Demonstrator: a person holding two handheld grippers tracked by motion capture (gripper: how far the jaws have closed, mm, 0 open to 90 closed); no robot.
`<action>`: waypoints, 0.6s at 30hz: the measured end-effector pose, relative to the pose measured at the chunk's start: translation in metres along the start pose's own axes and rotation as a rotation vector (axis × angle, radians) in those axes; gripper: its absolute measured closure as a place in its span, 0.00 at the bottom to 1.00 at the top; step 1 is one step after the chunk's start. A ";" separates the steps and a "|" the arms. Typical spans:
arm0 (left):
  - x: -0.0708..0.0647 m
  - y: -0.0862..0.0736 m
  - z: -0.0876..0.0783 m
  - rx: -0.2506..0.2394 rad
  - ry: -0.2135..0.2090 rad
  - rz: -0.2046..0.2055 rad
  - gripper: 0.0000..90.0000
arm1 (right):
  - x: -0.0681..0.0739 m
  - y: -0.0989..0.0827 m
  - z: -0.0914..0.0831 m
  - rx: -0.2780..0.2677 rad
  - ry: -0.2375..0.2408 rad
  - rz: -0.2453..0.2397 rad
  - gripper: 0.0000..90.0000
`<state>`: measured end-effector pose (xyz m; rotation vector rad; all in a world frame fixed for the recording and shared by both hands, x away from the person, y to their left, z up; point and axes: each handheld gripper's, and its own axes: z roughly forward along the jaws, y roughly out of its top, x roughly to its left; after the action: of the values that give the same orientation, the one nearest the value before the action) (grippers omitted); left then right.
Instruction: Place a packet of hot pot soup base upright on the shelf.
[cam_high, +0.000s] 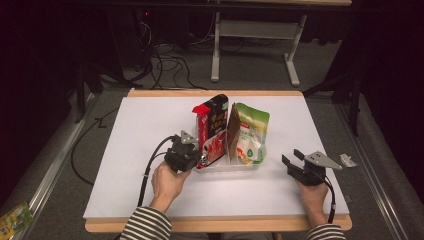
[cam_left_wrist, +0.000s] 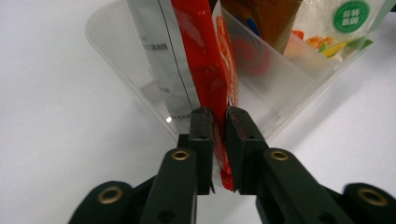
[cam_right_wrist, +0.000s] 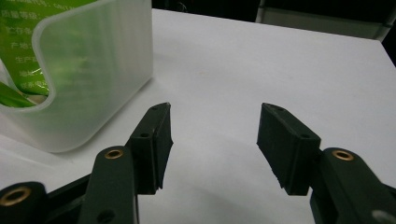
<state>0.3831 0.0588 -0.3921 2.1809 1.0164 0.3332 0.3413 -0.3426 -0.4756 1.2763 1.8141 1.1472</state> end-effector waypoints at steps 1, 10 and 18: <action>0.000 0.000 0.000 0.000 0.000 0.000 0.93 | 0.000 0.000 0.000 0.000 0.000 0.000 0.50; 0.002 -0.006 0.005 -0.006 -0.006 -0.029 1.00 | 0.001 0.000 0.000 0.003 -0.002 0.003 0.50; -0.004 -0.016 0.008 0.043 0.021 0.002 1.00 | 0.001 0.000 0.001 0.009 -0.004 -0.009 0.51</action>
<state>0.3755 0.0589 -0.4086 2.2208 1.0418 0.3383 0.3416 -0.3412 -0.4757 1.2735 1.8220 1.1318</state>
